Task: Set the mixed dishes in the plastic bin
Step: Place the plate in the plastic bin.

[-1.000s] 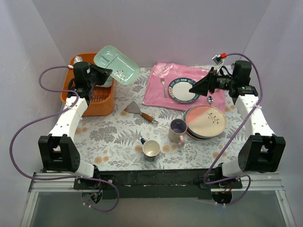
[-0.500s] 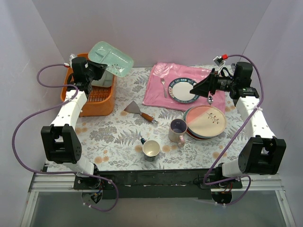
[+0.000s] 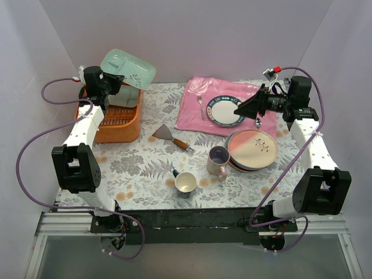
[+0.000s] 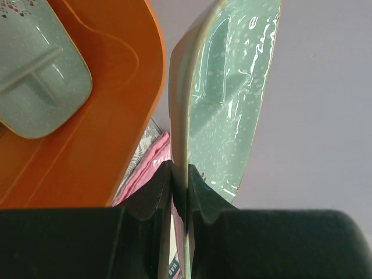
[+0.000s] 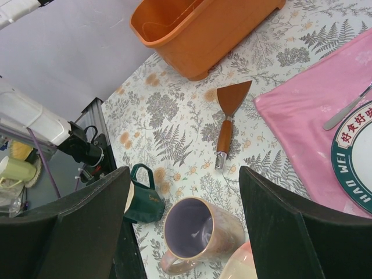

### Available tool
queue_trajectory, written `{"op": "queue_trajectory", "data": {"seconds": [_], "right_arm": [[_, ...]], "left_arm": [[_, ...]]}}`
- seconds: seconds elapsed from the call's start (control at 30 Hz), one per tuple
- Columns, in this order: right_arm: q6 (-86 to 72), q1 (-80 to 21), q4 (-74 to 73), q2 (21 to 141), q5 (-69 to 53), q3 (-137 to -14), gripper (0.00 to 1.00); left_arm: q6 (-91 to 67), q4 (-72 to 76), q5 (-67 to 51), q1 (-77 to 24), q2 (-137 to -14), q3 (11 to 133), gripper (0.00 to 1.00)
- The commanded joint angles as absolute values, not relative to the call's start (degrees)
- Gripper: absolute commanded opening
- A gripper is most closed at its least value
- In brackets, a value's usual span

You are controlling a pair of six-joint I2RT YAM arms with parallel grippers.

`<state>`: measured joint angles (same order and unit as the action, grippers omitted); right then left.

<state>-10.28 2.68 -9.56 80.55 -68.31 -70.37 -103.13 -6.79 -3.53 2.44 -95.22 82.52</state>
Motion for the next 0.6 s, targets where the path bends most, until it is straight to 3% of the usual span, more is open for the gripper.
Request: {"op": "queue_trajectory", "data": {"seconds": [0.0,0.57], "right_arm": [[-10.63,3.16,-6.86,78.66,-69.96,-69.96,0.83],[-11.51,4.39,-5.27,78.22,-70.31,-68.2,0.83]], "left_arm": [[-105.47,0.35,-2.73,3.51,-93.86,88.15,0.0],[-109.86,-5.88,5.27,5.62,-100.02,93.69,0.0]]}}
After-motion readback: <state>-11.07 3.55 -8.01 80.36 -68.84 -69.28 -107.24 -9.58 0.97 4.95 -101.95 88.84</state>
